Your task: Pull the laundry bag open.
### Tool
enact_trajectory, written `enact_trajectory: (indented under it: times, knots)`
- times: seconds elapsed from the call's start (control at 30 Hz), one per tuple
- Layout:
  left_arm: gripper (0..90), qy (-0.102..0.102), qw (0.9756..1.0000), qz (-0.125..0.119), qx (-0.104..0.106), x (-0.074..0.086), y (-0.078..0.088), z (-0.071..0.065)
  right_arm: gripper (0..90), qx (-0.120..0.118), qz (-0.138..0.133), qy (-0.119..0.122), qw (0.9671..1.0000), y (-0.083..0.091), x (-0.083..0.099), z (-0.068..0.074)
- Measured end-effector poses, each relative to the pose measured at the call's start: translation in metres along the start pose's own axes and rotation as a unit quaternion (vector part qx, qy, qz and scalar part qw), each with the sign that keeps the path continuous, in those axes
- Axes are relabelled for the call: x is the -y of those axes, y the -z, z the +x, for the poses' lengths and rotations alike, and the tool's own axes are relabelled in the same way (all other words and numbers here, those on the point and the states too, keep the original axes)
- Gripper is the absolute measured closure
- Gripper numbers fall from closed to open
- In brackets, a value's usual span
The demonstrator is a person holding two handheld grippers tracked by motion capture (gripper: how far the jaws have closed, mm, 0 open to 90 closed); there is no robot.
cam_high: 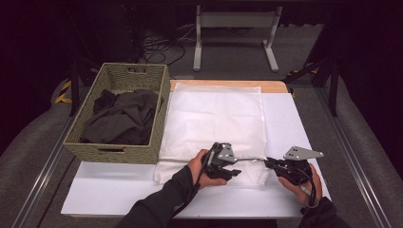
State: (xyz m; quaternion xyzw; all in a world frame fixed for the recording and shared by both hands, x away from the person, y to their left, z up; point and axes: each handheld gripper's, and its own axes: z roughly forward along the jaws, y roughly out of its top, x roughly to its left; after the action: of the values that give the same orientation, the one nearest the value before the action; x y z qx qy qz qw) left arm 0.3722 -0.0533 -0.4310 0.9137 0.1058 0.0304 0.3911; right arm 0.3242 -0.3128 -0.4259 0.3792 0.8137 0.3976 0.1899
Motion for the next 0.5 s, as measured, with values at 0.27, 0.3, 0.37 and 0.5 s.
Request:
enact_trajectory:
  times: [0.27, 0.3, 0.37, 0.5]
  knots:
    - [67.9, 0.013, 0.9997, 0.020, 0.008, -0.017, -0.039, 0.007, 83.8, -0.004, -0.005, -0.001, 1.0000, 0.002, 0.001, 0.000]
    - [67.5, 0.025, 0.9994, 0.019, 0.012, -0.018, -0.043, 0.009, 83.8, -0.005, -0.004, -0.001, 1.0000, 0.002, 0.001, 0.000]
    - [66.9, 0.032, 0.9993, 0.013, 0.013, -0.021, -0.047, 0.011, 83.9, -0.007, -0.003, 0.001, 1.0000, 0.002, 0.001, 0.001]
    - [64.6, 0.013, 0.9997, 0.017, 0.009, -0.025, -0.053, 0.009, 83.8, -0.010, -0.005, -0.002, 0.9999, 0.003, 0.001, 0.001]
